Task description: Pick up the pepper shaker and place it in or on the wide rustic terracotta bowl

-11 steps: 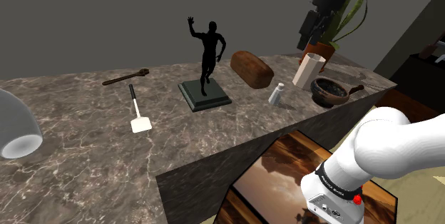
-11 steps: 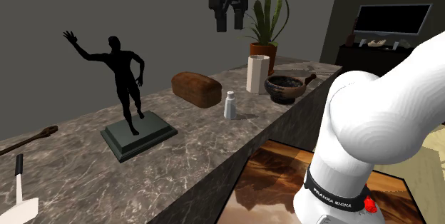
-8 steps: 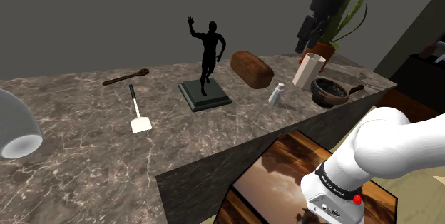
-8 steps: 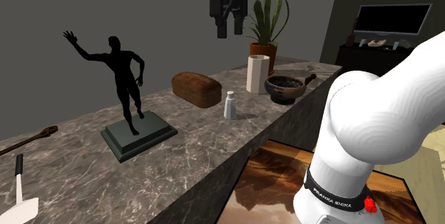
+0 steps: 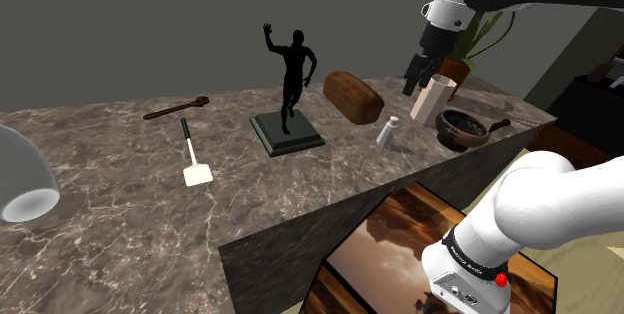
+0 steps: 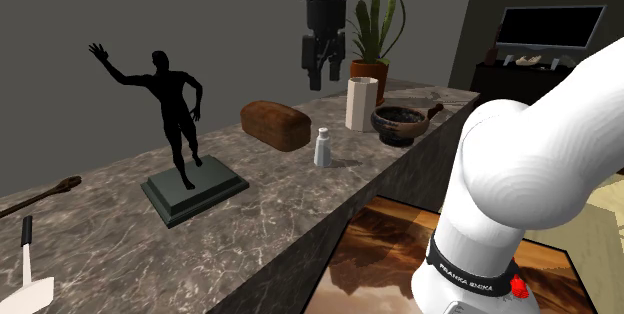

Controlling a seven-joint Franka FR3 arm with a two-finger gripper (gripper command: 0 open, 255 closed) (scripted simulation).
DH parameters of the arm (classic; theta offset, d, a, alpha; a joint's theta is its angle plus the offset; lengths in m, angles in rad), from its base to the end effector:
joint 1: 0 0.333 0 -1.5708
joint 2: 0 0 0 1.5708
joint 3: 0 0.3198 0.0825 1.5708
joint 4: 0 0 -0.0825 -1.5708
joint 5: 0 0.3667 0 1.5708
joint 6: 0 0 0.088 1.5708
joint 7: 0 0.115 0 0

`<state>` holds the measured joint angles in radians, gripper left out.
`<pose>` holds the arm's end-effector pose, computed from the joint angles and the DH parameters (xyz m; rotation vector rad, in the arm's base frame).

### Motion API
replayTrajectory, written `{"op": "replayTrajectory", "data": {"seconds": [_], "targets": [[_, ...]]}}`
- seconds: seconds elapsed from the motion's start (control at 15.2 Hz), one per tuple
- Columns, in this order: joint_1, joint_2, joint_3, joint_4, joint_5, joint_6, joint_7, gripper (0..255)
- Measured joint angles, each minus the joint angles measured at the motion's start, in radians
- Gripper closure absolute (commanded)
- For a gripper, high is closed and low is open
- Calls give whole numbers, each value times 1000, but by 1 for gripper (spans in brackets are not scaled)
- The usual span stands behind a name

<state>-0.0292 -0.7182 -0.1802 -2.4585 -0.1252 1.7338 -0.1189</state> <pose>0.3059 -0.0871 0.5274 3.1380 -0.0386 -0.0218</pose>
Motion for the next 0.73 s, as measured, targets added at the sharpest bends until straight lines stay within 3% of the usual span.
{"op": "replayTrajectory", "data": {"seconds": [0.46,0.73], "targets": [[-33,139,-109,-93,-60,244,-84,0],[-43,238,-165,-93,-75,350,-132,0]]}}
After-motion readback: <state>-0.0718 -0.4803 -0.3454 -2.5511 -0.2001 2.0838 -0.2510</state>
